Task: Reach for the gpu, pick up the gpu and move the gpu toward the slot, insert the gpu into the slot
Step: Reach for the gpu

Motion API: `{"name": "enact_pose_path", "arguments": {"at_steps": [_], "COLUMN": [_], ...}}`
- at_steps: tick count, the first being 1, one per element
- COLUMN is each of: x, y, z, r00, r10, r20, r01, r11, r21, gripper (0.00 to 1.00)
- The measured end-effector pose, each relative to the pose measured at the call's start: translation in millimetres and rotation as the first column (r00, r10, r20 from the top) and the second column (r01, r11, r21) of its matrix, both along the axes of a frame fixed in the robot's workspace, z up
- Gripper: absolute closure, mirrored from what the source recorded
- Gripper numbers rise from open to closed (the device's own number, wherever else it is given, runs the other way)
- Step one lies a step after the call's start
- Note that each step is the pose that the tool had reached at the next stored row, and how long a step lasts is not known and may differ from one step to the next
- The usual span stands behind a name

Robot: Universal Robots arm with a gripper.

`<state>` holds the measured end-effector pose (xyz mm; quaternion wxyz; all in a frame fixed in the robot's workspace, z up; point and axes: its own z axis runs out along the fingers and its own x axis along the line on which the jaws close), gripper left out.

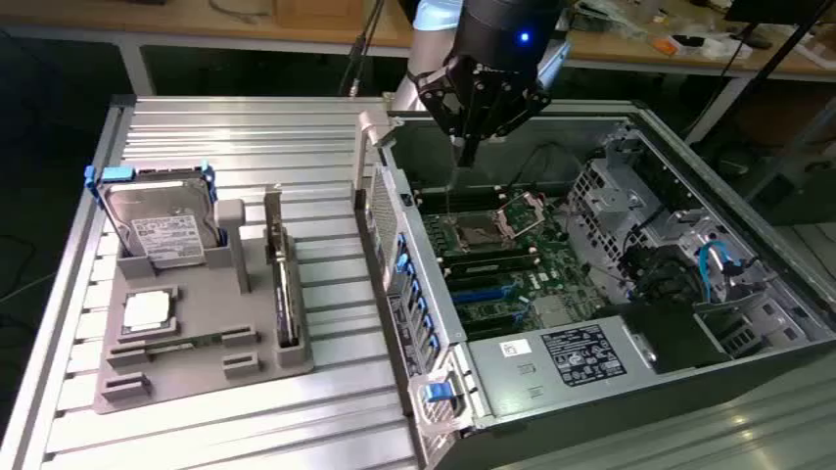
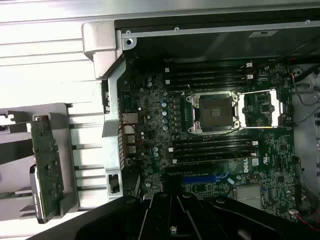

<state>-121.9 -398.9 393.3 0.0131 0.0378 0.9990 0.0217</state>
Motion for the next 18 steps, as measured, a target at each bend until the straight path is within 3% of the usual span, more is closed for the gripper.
{"name": "enact_pose_path", "arguments": {"at_steps": [7, 18], "x": [-6.4, -38.0], "y": [0.0, 0.0], "z": [-0.1, -0.2], "r00": [1.0000, 1.0000], "r10": [0.000, 0.000], "r20": [0.0000, 0.0000], "r01": [0.000, 0.000], "r11": [1.0000, 1.0000], "r21": [0.0000, 0.0000], "gripper": [0.89, 0.89]}}
